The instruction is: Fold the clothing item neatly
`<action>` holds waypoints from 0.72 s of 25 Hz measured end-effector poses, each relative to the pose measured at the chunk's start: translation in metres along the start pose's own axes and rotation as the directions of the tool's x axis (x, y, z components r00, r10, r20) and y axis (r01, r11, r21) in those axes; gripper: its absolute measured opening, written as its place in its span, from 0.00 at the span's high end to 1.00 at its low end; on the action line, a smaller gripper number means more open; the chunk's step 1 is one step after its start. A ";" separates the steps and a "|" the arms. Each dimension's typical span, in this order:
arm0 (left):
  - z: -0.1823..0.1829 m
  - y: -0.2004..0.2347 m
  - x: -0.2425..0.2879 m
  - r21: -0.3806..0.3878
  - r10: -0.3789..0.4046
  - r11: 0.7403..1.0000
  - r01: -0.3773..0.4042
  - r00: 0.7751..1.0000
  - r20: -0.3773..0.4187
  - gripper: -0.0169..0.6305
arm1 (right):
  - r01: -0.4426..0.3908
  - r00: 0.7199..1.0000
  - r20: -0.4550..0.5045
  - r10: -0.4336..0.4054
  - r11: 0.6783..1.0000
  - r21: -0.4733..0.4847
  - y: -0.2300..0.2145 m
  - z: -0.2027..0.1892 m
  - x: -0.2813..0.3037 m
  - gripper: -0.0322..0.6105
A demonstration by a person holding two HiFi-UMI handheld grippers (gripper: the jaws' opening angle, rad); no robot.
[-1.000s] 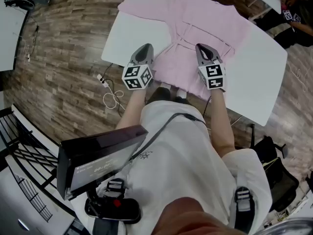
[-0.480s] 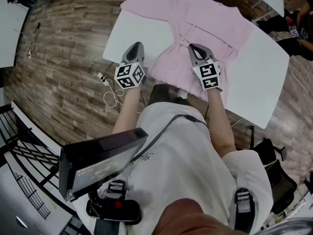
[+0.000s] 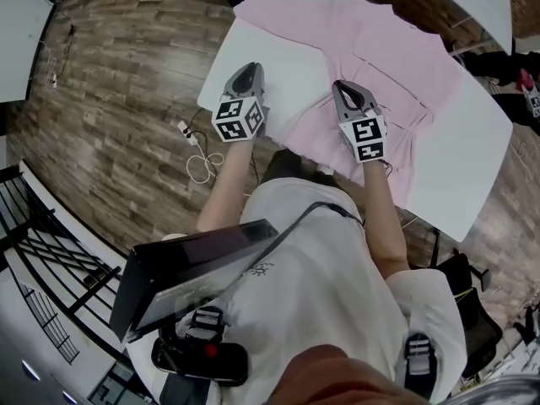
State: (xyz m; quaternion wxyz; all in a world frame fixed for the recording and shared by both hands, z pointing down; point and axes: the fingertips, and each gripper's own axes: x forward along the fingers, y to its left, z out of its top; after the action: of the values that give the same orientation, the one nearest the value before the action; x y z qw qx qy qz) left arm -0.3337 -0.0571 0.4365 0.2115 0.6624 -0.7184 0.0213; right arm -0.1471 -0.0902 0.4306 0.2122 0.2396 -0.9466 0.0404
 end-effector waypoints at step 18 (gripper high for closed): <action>0.012 0.084 0.130 0.082 -0.009 0.996 0.023 0.986 -0.166 0.76 | 0.009 0.997 -0.074 -0.007 1.000 0.018 0.016 0.024 0.088 0.94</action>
State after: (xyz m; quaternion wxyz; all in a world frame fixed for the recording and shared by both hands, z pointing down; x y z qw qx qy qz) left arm -0.4219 -0.1733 0.4892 0.2424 0.6724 -0.6915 0.1047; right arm -0.2339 -0.1193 0.4461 0.2448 0.2437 -0.9367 0.0572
